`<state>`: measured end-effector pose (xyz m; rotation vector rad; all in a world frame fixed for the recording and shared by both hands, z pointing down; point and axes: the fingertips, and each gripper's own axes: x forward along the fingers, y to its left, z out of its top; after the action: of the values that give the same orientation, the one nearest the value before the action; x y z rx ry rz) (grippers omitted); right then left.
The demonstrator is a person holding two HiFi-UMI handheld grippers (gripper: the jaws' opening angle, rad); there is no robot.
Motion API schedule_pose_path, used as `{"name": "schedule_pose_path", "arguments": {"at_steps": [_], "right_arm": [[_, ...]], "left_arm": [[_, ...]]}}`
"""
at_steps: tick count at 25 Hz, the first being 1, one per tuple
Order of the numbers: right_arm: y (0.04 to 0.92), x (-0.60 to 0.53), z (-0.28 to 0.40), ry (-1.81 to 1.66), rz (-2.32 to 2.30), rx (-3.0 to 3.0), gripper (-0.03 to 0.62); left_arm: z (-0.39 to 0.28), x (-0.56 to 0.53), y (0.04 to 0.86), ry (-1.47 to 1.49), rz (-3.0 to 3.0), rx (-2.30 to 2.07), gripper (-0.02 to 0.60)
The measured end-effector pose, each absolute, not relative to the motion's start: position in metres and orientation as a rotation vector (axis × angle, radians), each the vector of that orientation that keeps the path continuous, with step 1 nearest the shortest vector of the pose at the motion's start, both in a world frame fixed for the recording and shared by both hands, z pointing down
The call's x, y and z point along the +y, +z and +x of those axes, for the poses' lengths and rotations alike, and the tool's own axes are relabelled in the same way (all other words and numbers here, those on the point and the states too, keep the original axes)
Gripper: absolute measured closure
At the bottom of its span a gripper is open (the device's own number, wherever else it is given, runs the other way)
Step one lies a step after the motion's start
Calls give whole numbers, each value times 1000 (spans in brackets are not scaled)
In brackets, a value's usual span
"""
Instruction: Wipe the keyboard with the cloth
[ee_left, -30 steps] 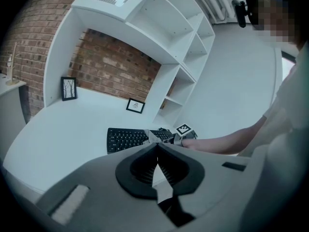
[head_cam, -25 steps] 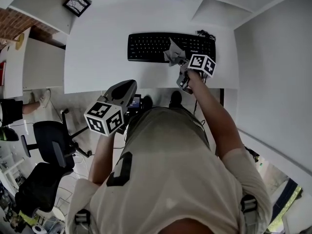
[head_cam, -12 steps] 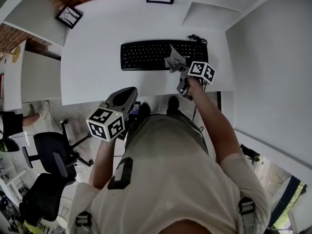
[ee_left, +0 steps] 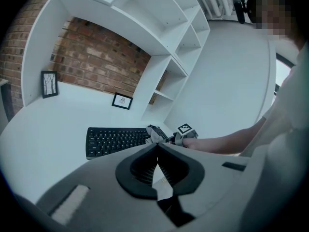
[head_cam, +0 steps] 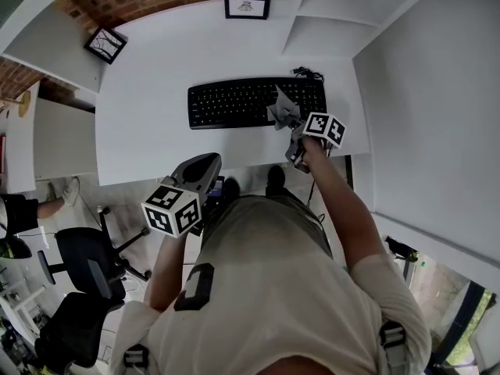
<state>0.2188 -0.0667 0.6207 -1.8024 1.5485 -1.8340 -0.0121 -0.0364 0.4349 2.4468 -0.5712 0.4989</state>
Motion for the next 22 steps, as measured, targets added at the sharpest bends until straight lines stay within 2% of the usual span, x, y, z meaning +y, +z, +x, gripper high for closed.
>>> {"name": "schedule_pose_path", "arguments": {"at_steps": [22], "right_arm": [[623,-36,281,-1765,-1926,1405,579]], "left_arm": [[10,-40,436,518,2459,-506,577]]}}
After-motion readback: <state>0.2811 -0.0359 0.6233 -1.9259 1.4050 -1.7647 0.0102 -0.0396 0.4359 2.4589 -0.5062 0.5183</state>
